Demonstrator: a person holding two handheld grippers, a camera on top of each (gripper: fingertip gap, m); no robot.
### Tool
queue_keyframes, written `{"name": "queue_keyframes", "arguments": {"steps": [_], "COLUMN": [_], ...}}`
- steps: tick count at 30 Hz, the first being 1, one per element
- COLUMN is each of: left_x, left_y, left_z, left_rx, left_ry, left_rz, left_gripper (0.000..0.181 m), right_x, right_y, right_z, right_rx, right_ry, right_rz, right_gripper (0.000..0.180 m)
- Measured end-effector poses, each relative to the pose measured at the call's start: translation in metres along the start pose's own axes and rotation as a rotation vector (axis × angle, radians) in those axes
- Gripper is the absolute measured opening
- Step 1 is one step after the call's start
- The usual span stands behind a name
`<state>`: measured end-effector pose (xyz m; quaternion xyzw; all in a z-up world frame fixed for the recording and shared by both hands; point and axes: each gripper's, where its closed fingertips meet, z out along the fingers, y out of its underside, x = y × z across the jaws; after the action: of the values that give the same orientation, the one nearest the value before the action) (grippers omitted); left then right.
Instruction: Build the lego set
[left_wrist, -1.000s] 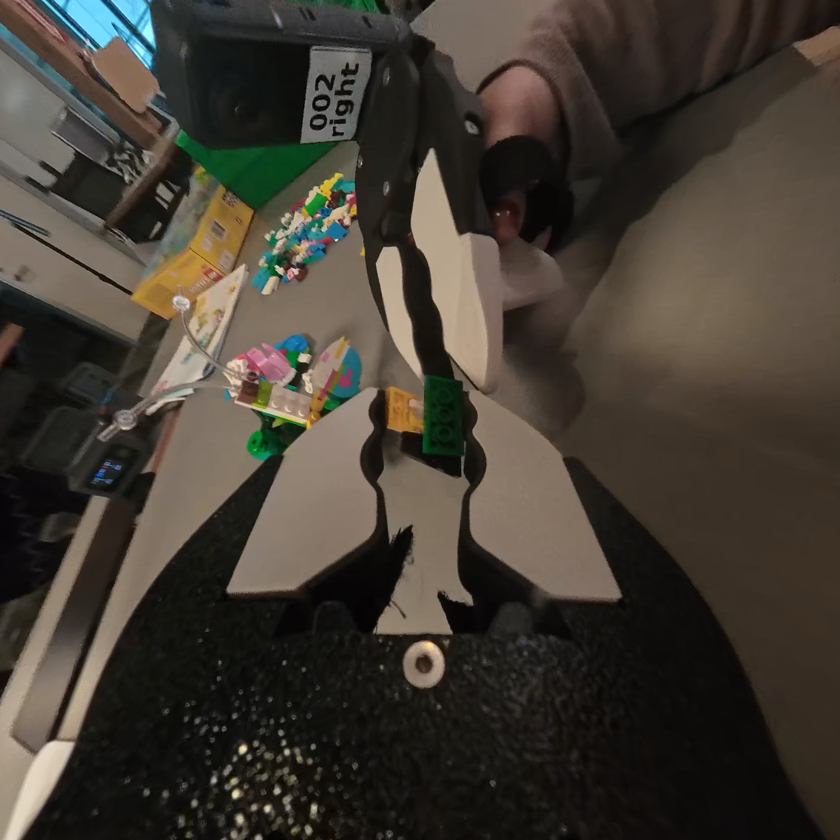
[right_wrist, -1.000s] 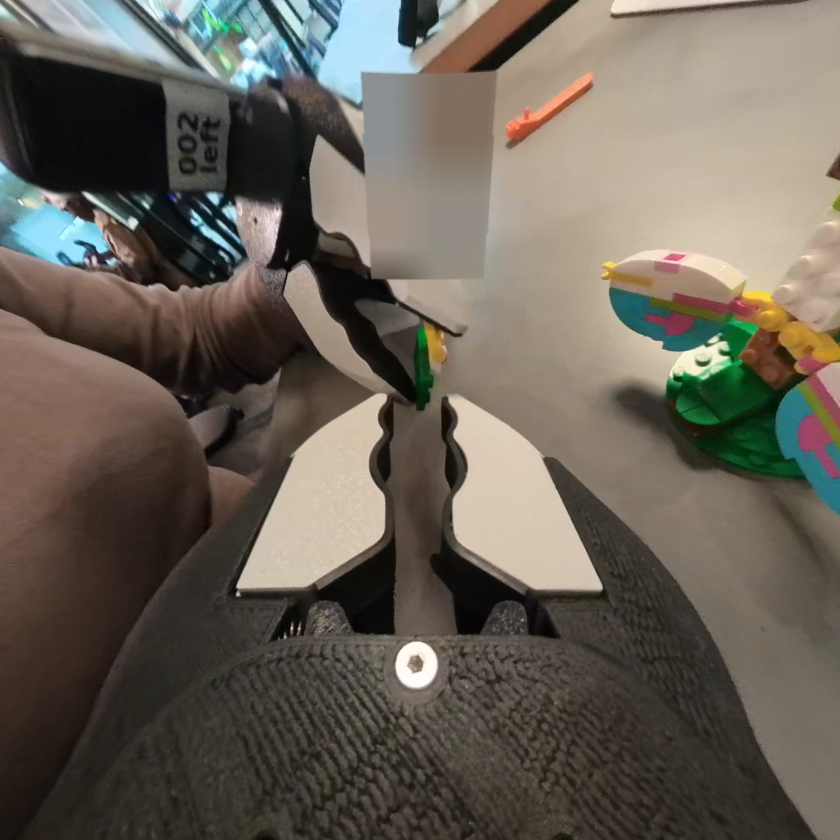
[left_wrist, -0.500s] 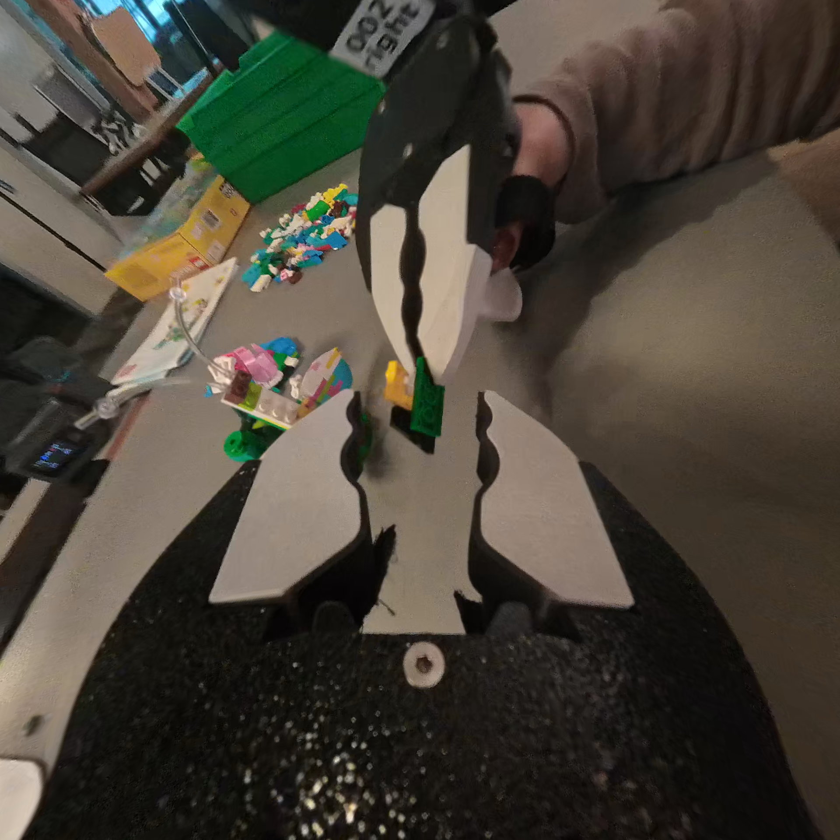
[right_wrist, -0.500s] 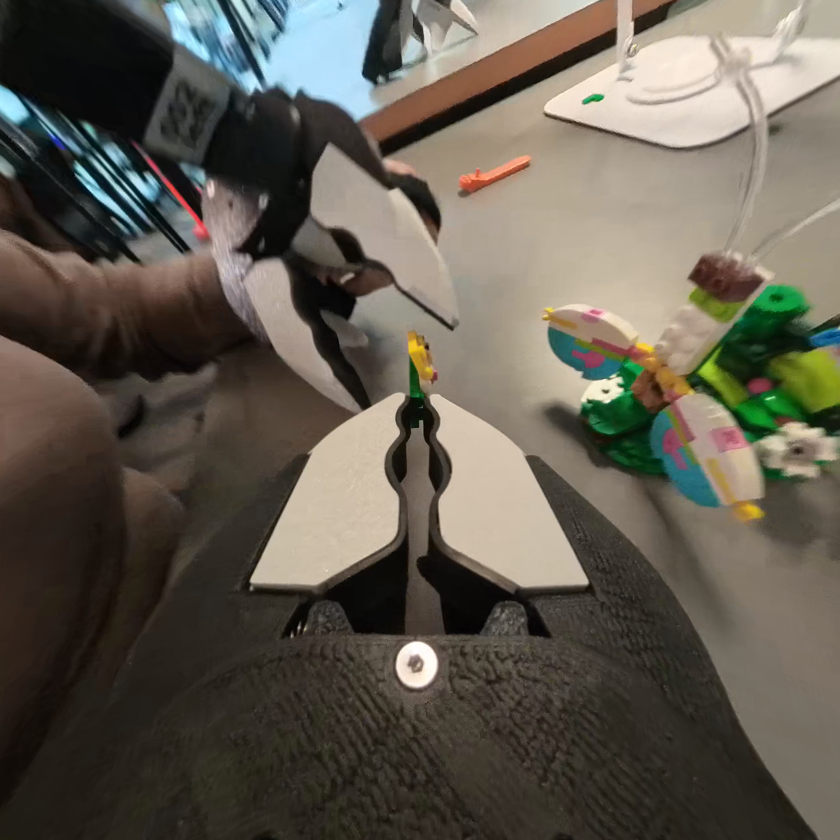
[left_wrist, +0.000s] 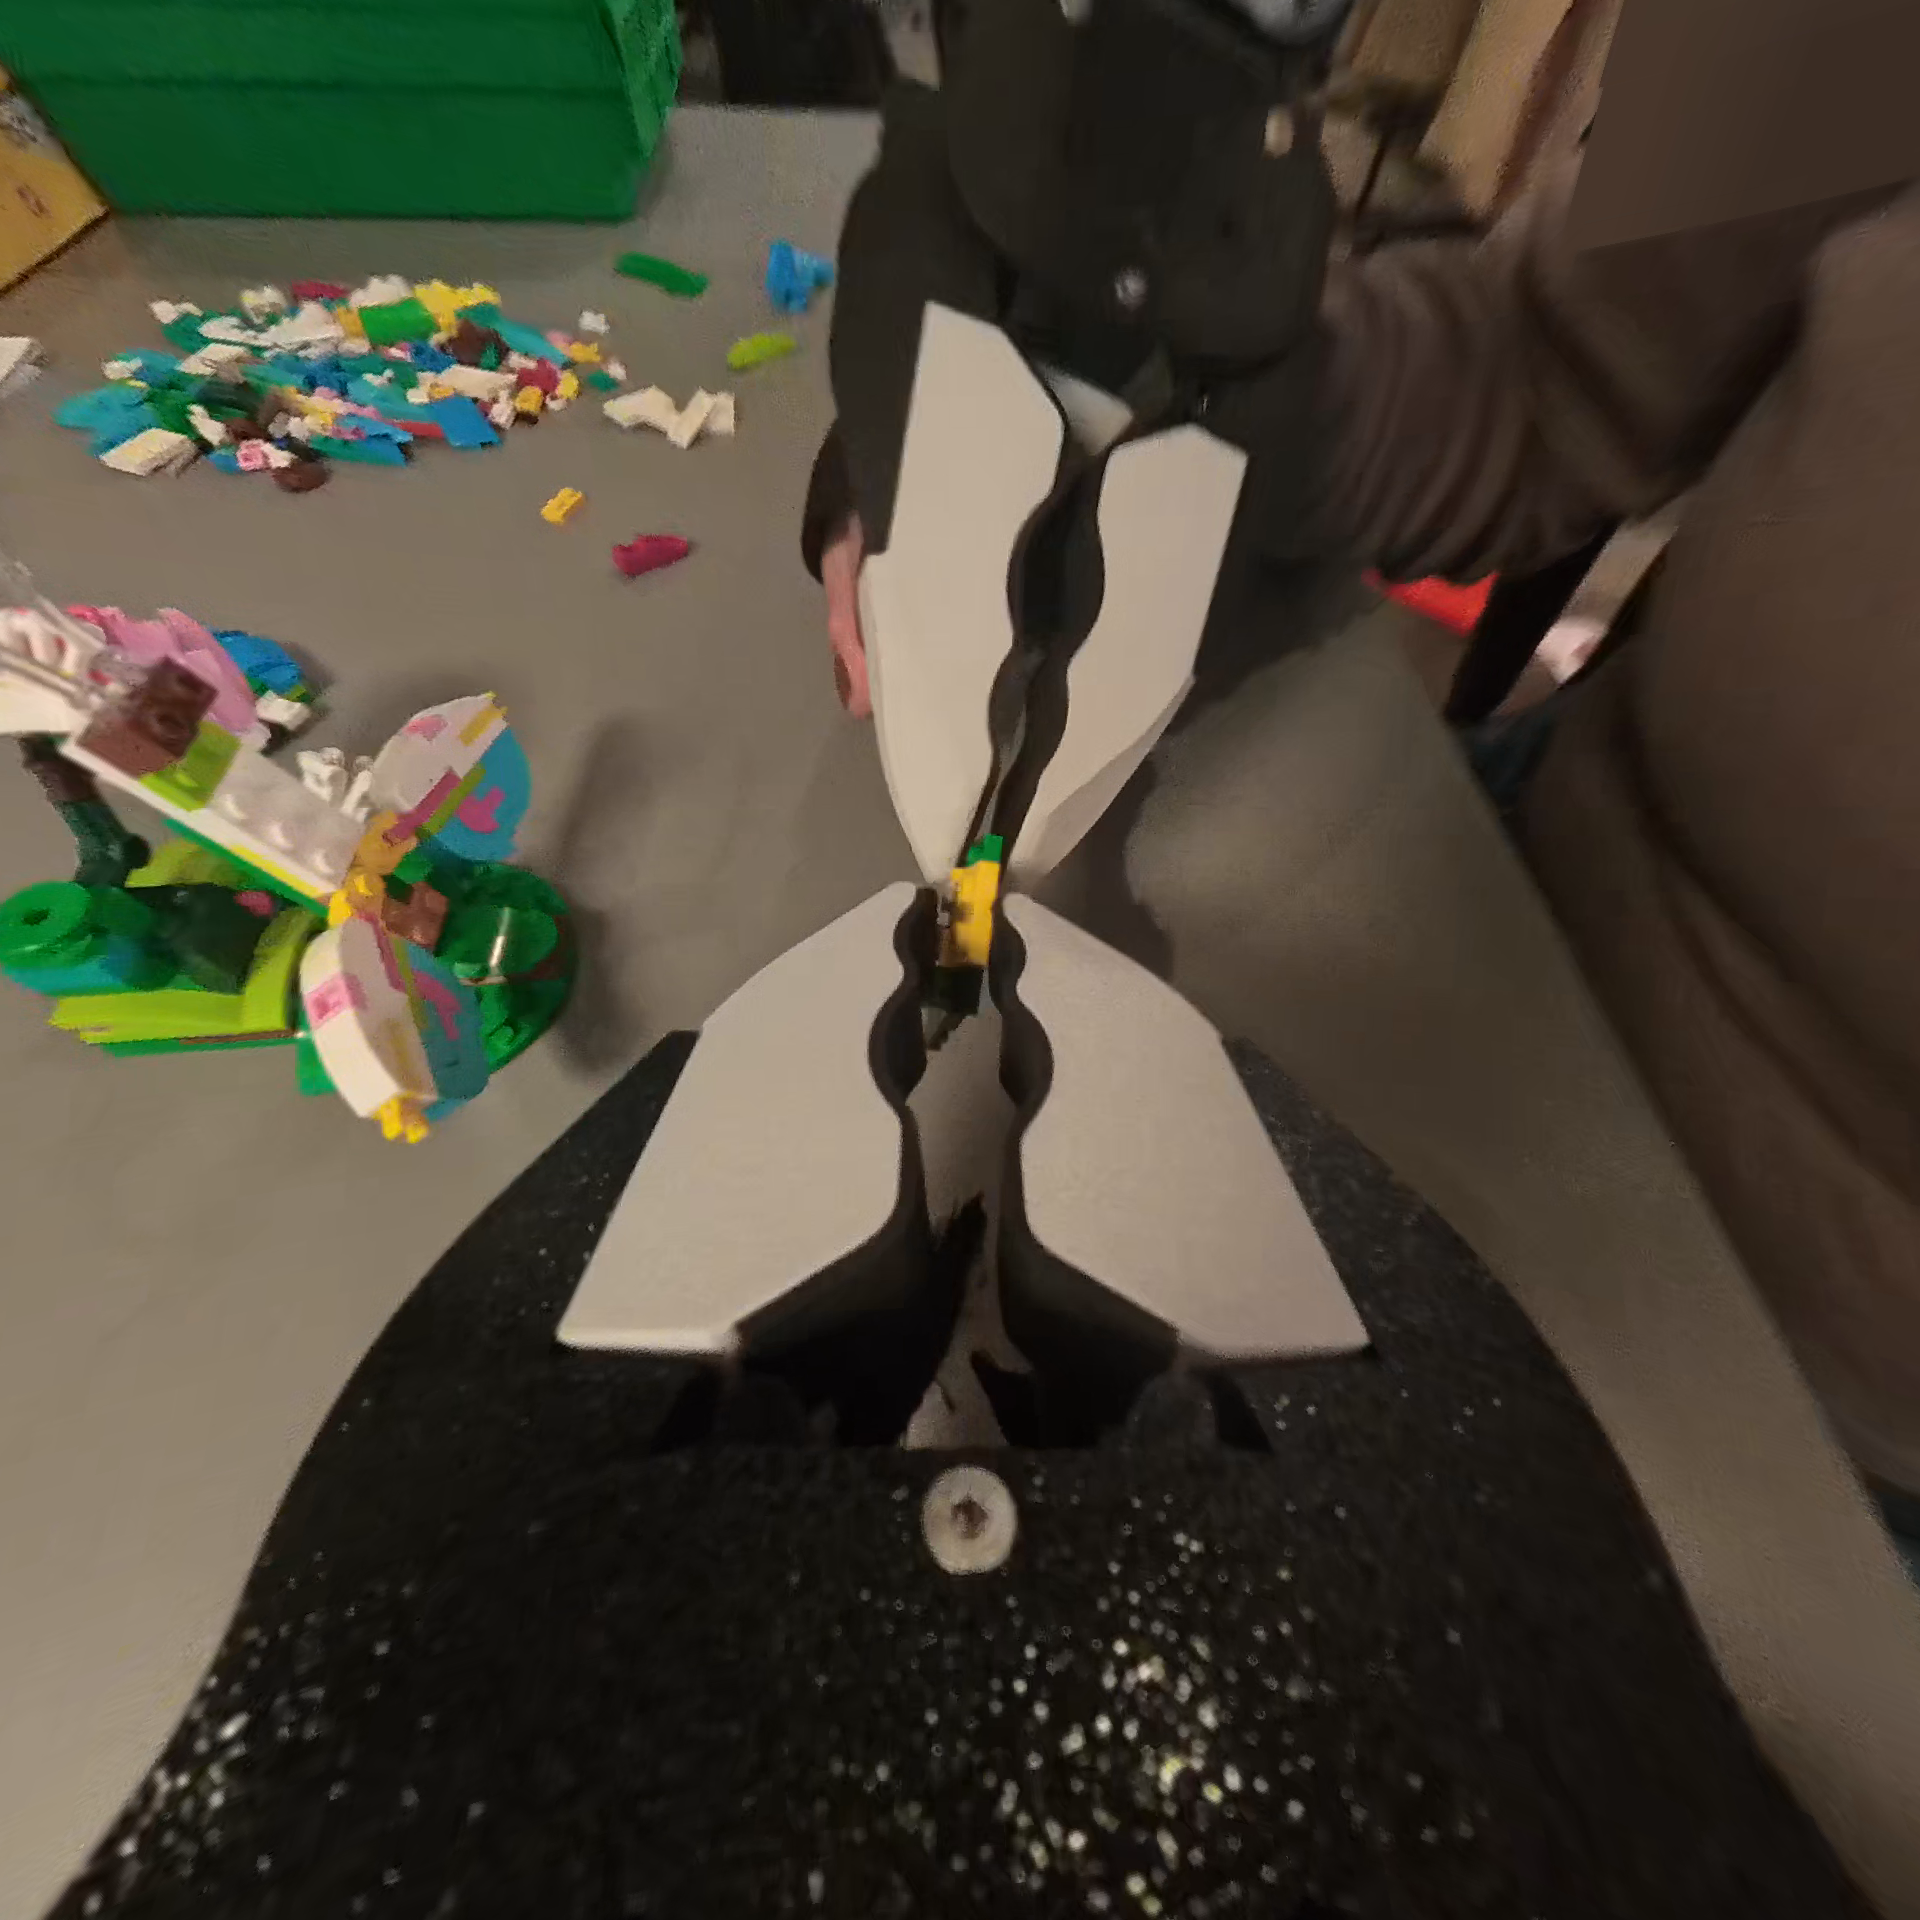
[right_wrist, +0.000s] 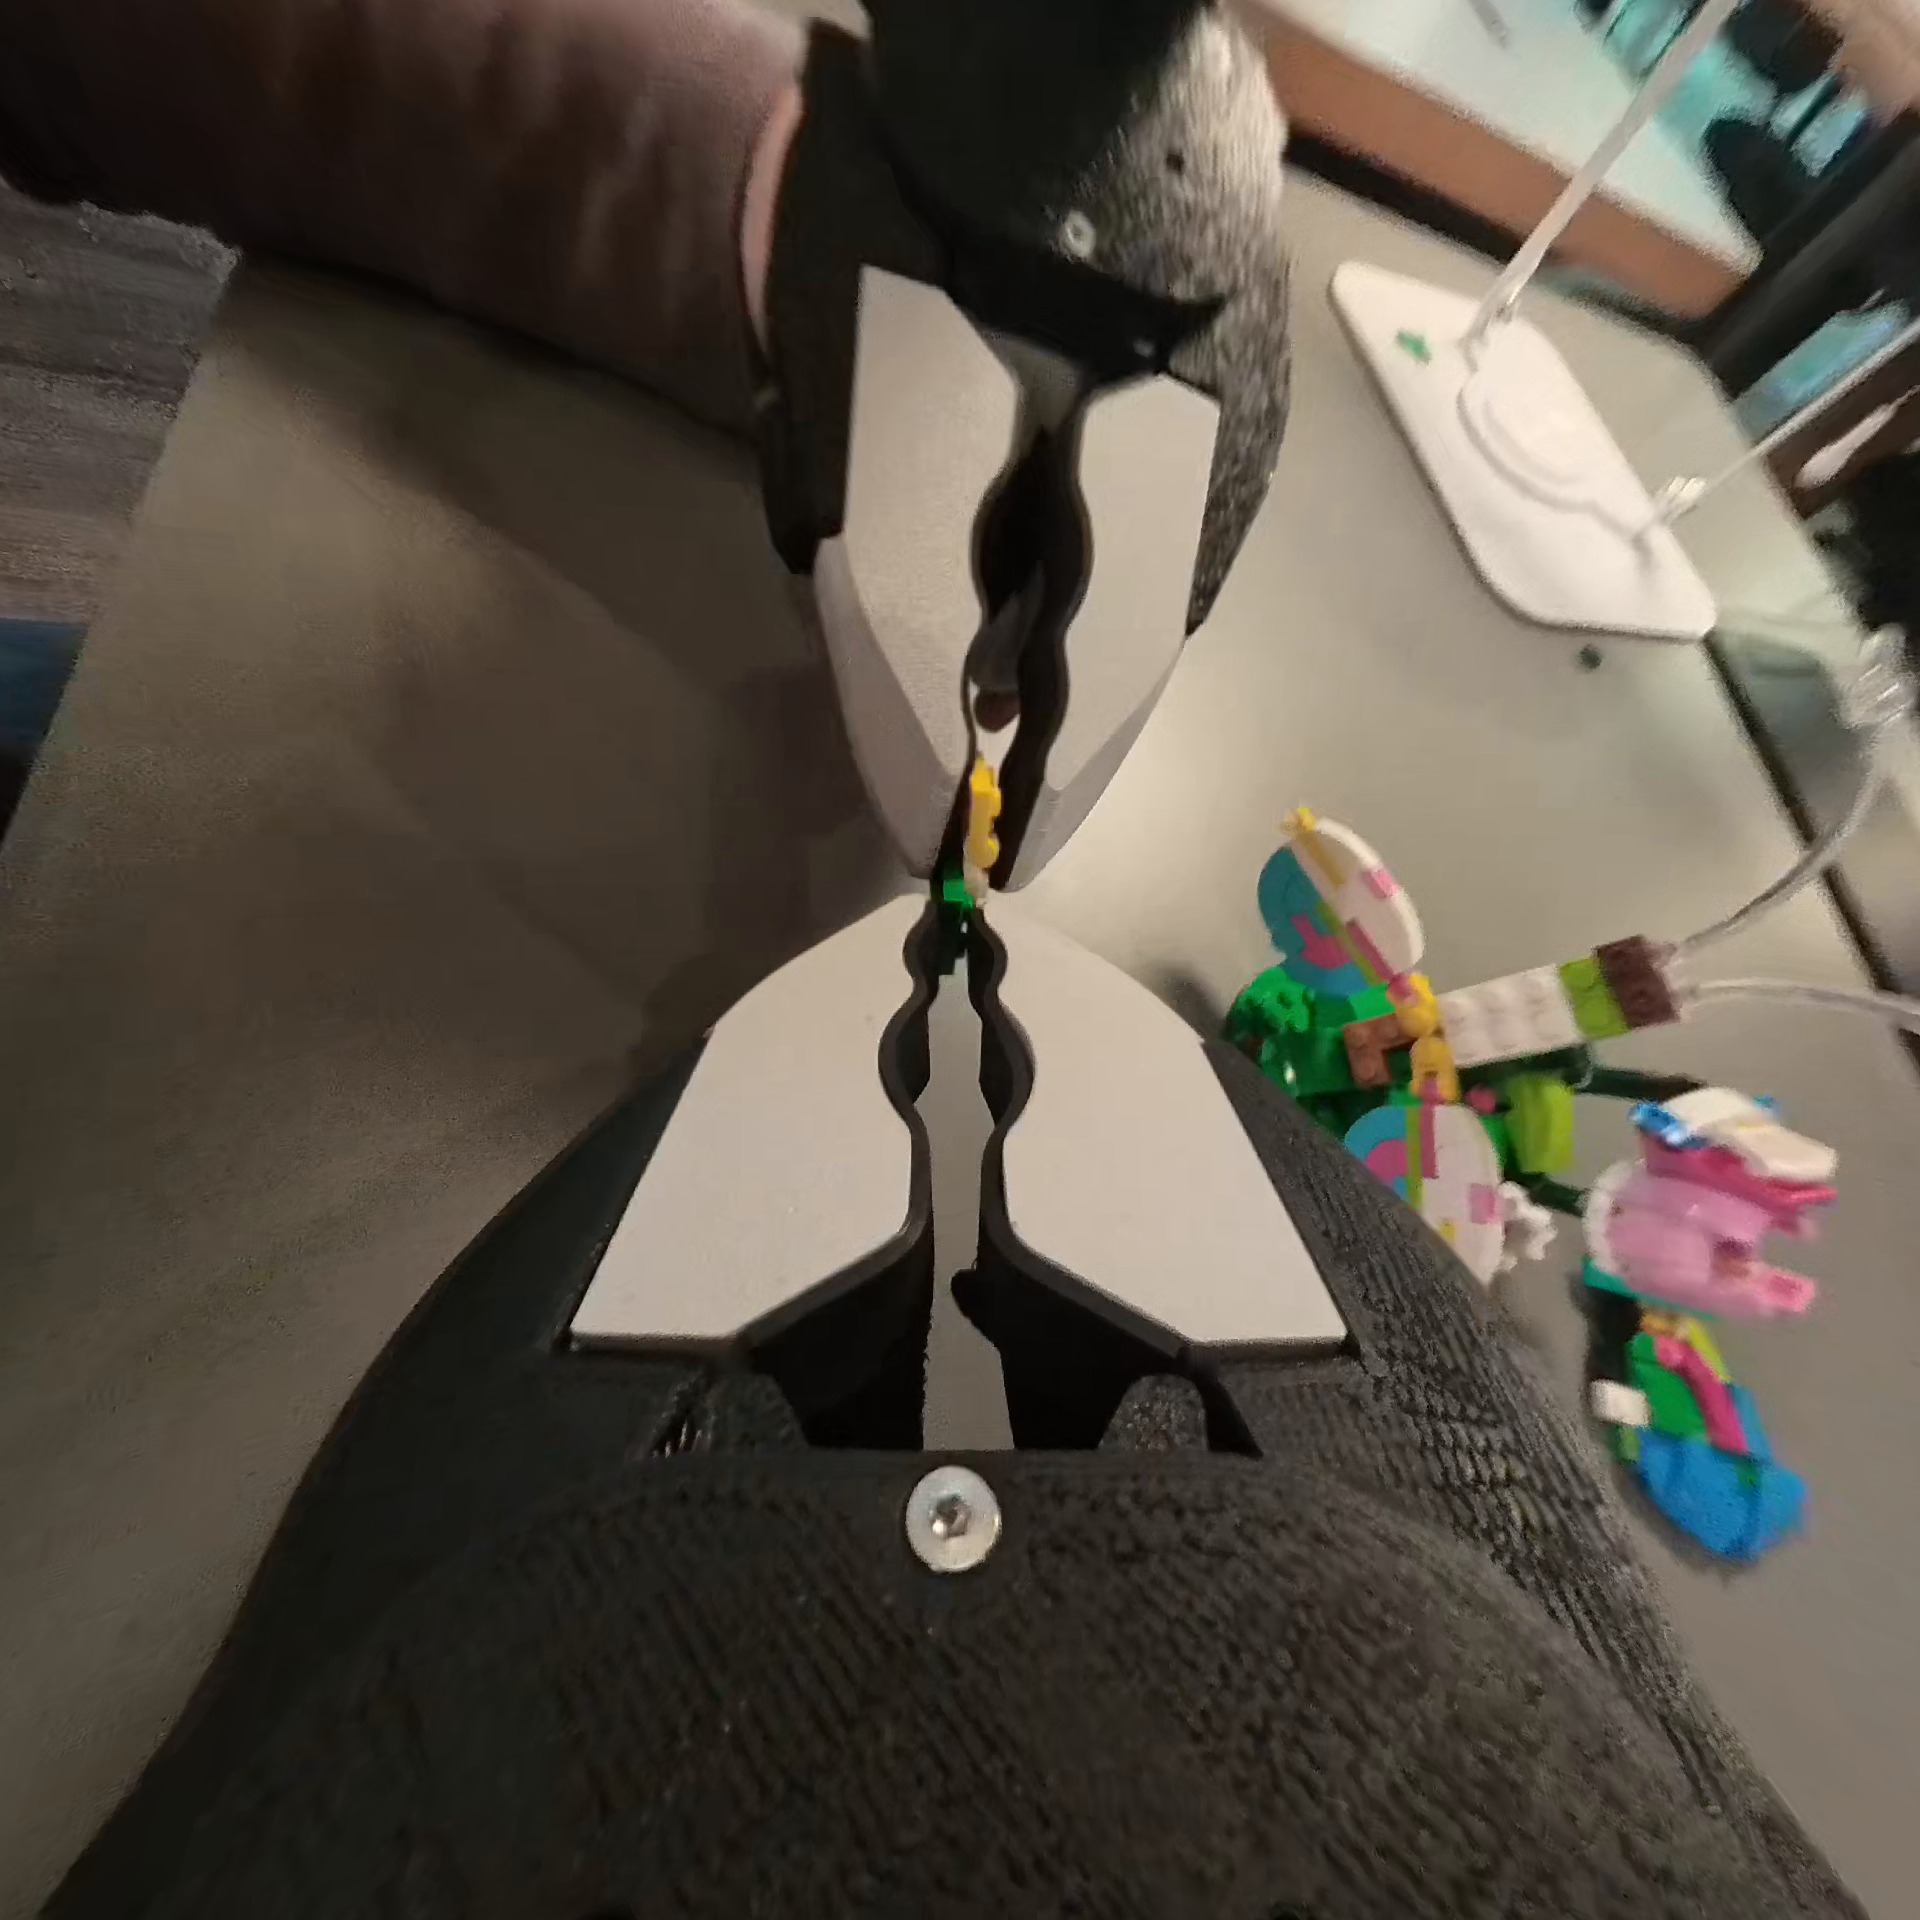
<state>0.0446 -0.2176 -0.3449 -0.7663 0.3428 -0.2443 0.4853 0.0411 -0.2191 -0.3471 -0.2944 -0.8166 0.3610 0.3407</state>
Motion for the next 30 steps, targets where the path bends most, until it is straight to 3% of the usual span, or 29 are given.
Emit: {"name": "queue_keyframes", "arguments": {"steps": [1,8,21,23,27,30], "left_x": [0.001,0.001,0.003,-0.008,-0.033,-0.044], "left_y": [-0.003,-0.008,-0.010,-0.021,-0.020,-0.006], "left_z": [-0.003,-0.010,-0.007,-0.017,-0.040,-0.036], "left_rx": [0.029,0.128,0.157,0.258,0.325,0.210], "left_ry": [0.021,0.149,0.243,0.251,0.118,-0.060], "left_rz": [-0.031,-0.229,-0.443,-0.540,-0.534,-0.398], "left_gripper": [0.009,0.006,0.006,0.005,0.005,0.005], "right_x": [0.001,0.005,0.002,0.001,0.004,0.011], "right_y": [-0.004,-0.009,-0.005,-0.006,-0.004,-0.004], "right_z": [-0.001,0.001,0.001,0.002,0.003,-0.002], "right_rx": [0.020,-0.006,-0.124,-0.135,-0.114,-0.094], "right_ry": [0.023,0.221,0.400,0.438,0.421,0.422], "right_rz": [-0.035,-0.390,-0.893,-0.996,-0.888,-0.817], "right_gripper": [0.003,0.004,0.005,0.003,0.003,0.003]}}
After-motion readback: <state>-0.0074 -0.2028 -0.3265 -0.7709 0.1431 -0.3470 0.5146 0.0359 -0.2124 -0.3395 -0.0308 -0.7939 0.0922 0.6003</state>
